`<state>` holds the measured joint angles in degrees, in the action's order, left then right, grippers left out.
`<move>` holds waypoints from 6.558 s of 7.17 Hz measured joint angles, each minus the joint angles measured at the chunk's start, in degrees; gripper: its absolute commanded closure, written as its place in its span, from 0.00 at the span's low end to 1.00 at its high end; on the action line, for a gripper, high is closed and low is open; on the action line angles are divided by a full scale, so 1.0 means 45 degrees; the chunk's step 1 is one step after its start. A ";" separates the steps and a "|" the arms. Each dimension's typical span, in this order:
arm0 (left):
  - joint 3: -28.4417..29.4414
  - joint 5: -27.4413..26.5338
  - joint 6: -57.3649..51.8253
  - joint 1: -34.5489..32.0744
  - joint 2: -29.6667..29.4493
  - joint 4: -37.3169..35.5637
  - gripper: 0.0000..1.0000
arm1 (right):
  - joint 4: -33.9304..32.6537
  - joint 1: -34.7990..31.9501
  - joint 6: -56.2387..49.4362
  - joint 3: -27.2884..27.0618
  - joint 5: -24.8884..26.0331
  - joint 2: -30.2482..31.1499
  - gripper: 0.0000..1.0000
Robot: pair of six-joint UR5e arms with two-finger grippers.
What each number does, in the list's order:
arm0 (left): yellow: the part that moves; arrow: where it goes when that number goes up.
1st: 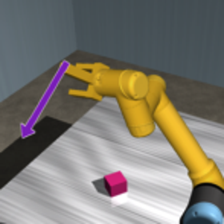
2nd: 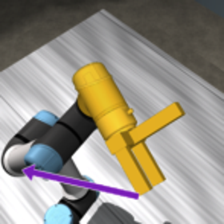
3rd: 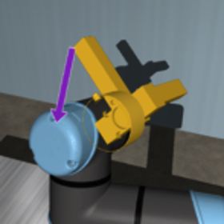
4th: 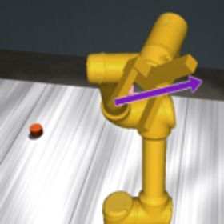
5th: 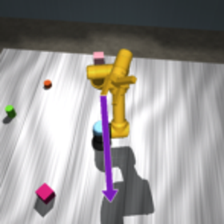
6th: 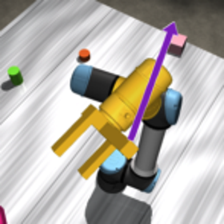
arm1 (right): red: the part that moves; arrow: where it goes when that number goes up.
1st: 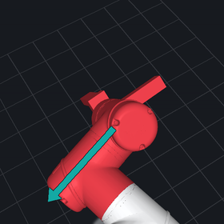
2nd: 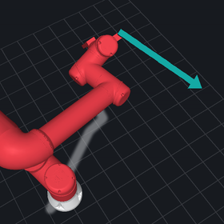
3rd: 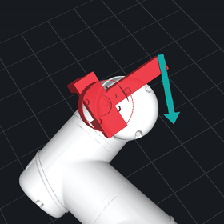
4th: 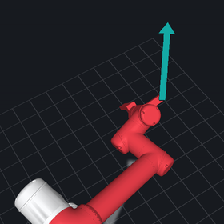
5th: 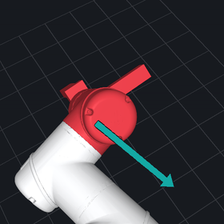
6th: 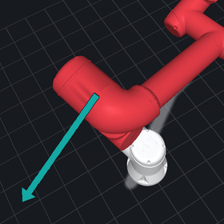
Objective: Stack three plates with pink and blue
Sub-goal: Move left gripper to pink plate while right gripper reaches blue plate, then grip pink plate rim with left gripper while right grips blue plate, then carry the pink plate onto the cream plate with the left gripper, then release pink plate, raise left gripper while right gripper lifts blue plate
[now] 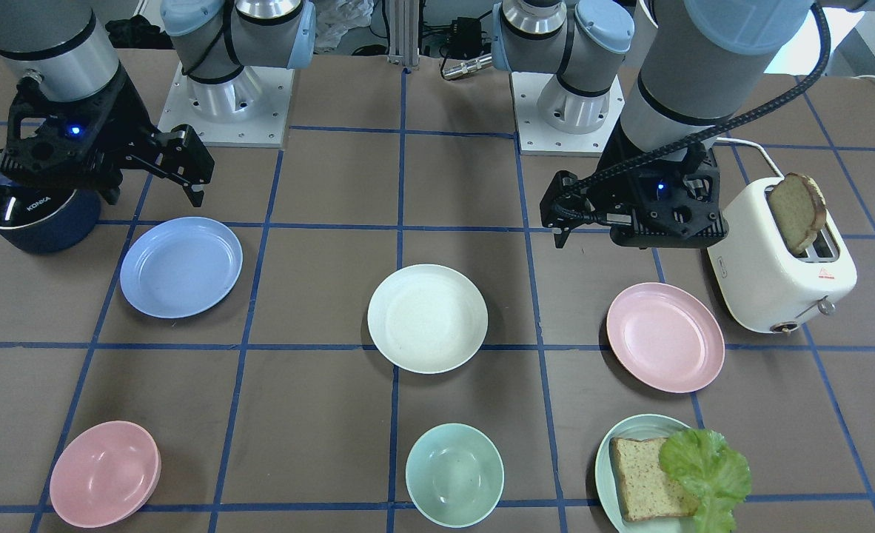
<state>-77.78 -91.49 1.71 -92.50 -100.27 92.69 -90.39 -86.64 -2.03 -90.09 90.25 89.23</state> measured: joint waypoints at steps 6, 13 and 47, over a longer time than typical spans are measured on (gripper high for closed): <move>-0.0358 -0.0090 -0.0139 0.0099 -0.0179 -0.0054 0.00 | -0.4955 0.3761 -0.2549 -0.6003 0.0036 -0.0430 0.00; -0.5656 -0.0532 -0.1366 0.1880 -0.2998 -0.7705 0.15 | -0.6909 0.5726 -0.5189 -0.6827 -0.0152 -0.2680 0.13; -0.1509 0.0764 0.1838 -0.1865 -0.0009 -0.1786 0.00 | -0.1918 0.0960 -0.1174 -0.2239 -0.1148 -0.1886 1.00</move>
<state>-84.57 -88.05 9.98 -100.89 -100.31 84.65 -99.02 -82.32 -7.32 -100.16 85.08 80.74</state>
